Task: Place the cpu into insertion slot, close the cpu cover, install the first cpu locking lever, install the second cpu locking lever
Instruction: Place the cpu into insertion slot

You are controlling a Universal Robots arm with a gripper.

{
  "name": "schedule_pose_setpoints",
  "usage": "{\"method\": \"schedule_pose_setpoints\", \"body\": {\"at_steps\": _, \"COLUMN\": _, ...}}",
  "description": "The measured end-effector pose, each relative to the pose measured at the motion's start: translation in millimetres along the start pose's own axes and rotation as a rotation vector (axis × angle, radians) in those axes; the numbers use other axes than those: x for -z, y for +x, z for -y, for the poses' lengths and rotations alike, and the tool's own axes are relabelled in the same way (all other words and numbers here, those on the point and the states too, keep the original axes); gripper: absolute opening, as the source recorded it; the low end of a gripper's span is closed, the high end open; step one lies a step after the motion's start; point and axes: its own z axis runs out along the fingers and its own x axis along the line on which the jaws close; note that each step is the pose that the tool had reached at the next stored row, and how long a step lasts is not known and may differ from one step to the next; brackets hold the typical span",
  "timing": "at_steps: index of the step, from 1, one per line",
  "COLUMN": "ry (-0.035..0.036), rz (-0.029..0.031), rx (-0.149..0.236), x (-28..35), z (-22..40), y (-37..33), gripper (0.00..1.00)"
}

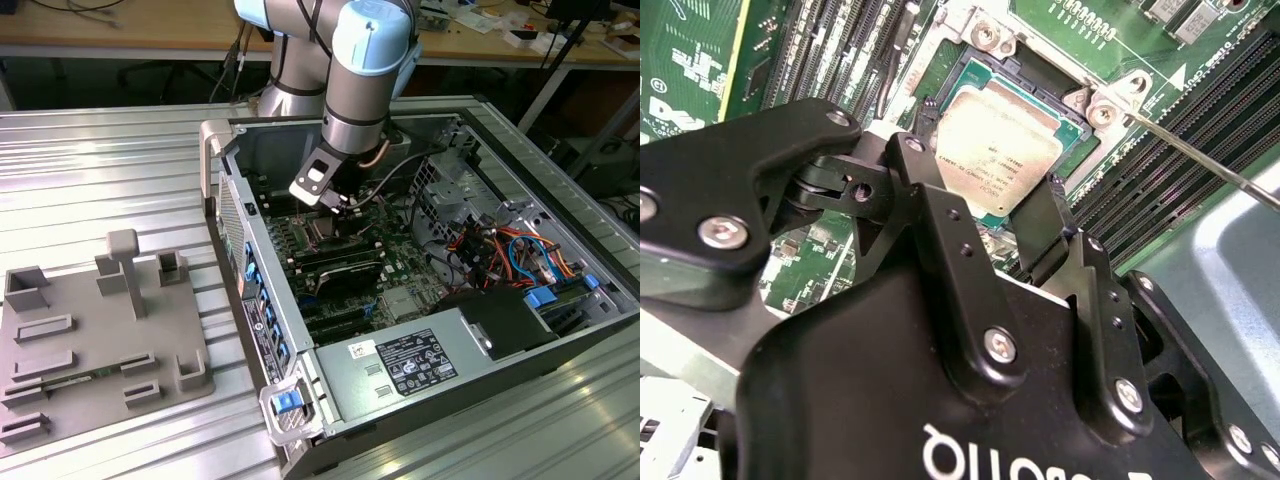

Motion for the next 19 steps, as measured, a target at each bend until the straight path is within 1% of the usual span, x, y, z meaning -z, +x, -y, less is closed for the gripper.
{"method": "schedule_pose_setpoints", "body": {"at_steps": 1, "ry": -0.0001, "rz": -0.0010, "rx": 0.008, "x": -0.1, "z": -0.1, "y": 0.3, "gripper": 0.55}}
{"method": "schedule_pose_setpoints", "body": {"at_steps": 5, "ry": -0.0001, "rz": -0.0013, "rx": 0.007, "x": 0.0, "z": 0.1, "y": 0.1, "gripper": 0.55}}
{"method": "schedule_pose_setpoints", "body": {"at_steps": 9, "ry": -0.0003, "rz": -0.0030, "rx": 0.006, "x": -0.4, "z": 0.0, "y": -0.6, "gripper": 0.55}}
{"method": "schedule_pose_setpoints", "body": {"at_steps": 19, "ry": 0.0003, "rz": -0.0017, "rx": -0.006, "x": -0.6, "z": -1.1, "y": -0.7, "gripper": 0.55}}
